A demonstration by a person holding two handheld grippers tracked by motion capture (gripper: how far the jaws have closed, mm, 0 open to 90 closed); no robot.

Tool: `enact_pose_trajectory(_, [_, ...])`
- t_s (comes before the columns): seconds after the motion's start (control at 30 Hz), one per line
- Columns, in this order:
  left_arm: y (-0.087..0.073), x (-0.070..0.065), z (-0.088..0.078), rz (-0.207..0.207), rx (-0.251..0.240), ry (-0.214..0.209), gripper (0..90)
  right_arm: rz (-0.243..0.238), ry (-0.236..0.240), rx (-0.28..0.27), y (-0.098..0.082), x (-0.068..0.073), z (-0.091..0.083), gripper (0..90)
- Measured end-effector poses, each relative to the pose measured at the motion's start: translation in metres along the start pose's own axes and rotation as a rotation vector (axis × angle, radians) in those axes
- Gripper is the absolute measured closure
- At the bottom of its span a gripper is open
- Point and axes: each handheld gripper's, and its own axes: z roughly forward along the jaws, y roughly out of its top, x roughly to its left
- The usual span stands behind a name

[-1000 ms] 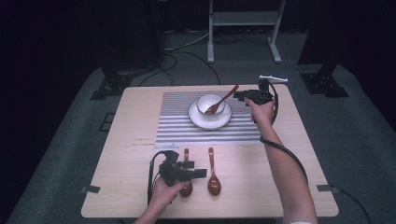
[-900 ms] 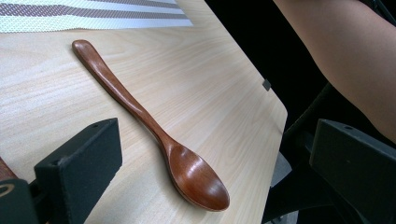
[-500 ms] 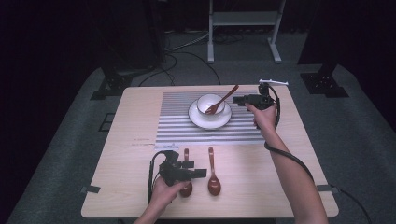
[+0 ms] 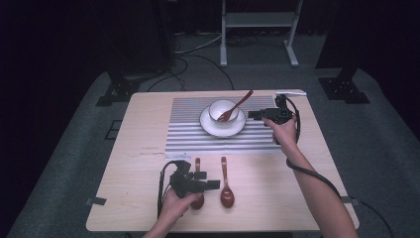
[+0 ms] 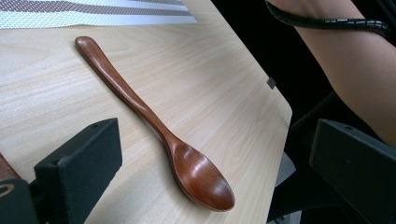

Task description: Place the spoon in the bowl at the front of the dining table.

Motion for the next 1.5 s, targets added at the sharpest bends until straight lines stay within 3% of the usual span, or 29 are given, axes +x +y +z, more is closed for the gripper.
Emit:
enact_pose_trajectory(0.57, [-0.001, 0.000, 0.002, 0.003, 0.006, 0.005, 1.2, -0.020, 0.008, 0.028, -0.018, -0.006, -0.017, 48.4])
enact_pose_trajectory(1.5, [-0.002, 0.002, 0.002, -0.002, 0.010, 0.017, 1.1, -0.048, 0.043, 0.100, -0.055, -0.005, -0.026, 46.3])
